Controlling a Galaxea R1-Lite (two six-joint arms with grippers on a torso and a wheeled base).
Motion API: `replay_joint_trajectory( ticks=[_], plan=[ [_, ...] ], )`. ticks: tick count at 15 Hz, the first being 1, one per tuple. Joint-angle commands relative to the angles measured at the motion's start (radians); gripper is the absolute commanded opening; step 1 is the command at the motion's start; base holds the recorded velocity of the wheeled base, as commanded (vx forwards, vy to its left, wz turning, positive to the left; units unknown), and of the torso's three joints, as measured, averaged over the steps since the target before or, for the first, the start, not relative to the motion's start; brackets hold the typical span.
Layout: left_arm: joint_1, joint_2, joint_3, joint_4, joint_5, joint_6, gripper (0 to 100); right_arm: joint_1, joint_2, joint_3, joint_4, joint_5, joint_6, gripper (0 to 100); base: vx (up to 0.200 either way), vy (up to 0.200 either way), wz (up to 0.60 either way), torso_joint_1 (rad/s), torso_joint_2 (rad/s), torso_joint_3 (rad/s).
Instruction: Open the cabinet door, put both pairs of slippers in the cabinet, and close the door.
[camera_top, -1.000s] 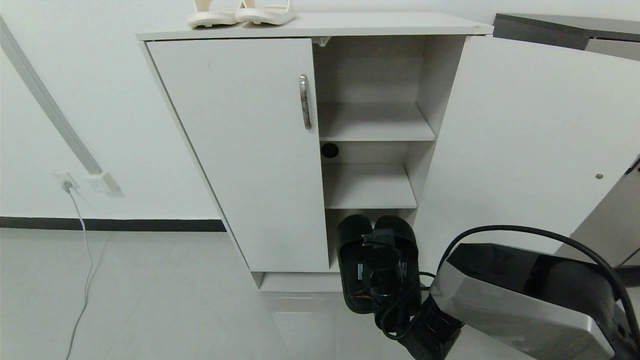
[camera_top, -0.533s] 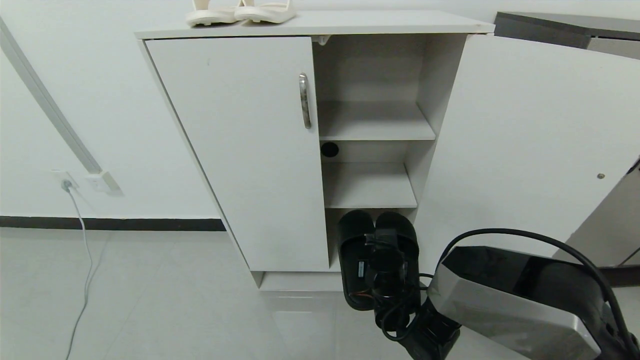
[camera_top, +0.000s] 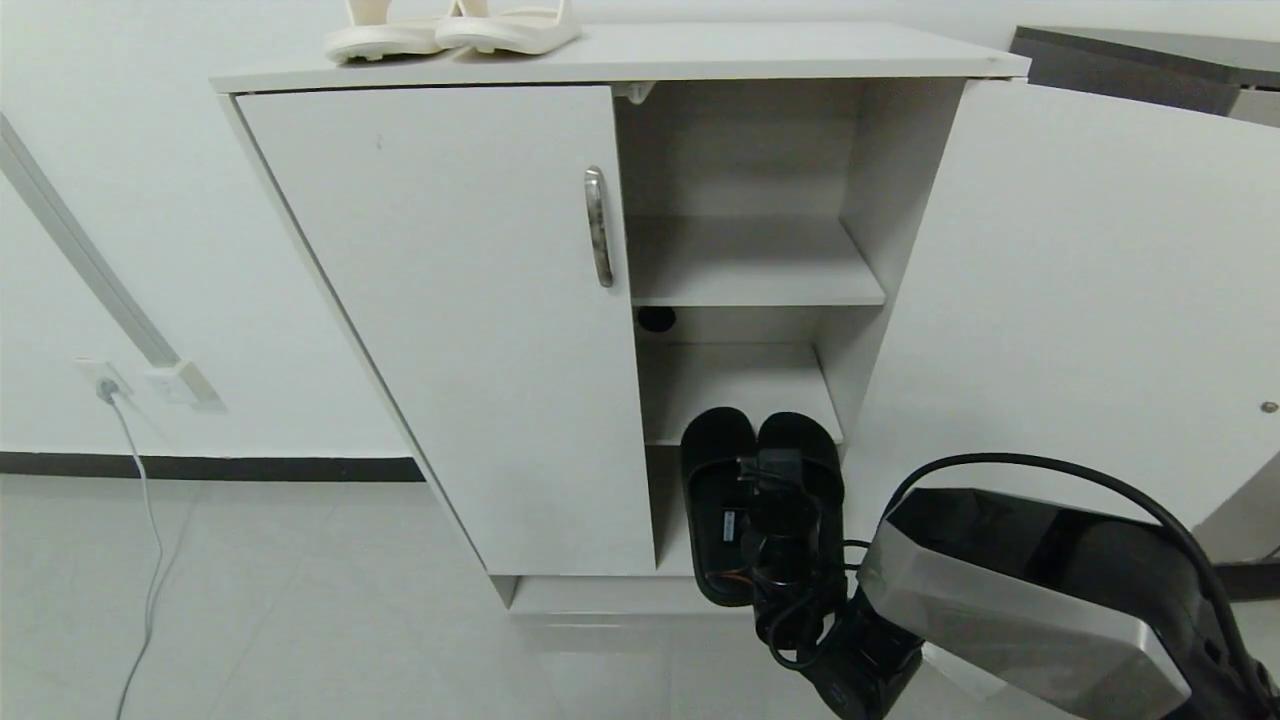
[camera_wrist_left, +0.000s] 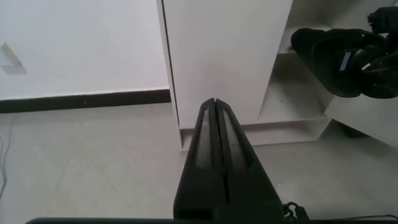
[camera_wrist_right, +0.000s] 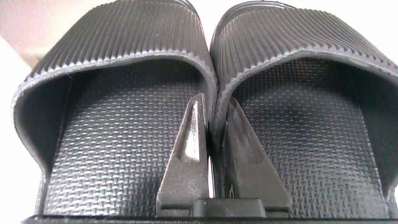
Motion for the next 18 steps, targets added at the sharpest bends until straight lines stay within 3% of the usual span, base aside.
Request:
replay_joint_trajectory(
  ticks=[1,5,8,18],
  plan=[
    [0.0,0.001,0.0,0.0,0.0,0.0,0,-0.001,0.001,0.0,0.0,0.002,-0.001,0,0.2,0.0,0.0,0.007,0.0,0.007],
    [0.0,0.001,0.0,-0.001,0.0,-0.002,0,-0.001,0.004,-0.005,0.008,0.003,-0.001,0,0.2,0.0,0.0,0.004,0.0,0.004],
    [0.0,0.001,0.0,-0.001,0.0,-0.003,0,-0.008,0.008,-0.043,0.06,0.063,-0.004,0,0.0,0.0,0.0,0.0,0.0,0.0],
    [0.0,0.001,0.0,-0.001,0.002,-0.005,0,-0.106,0.154,-0.531,0.385,0.109,-0.004,0,0.0,0.0,0.0,0.0,0.0,0.0]
  ],
)
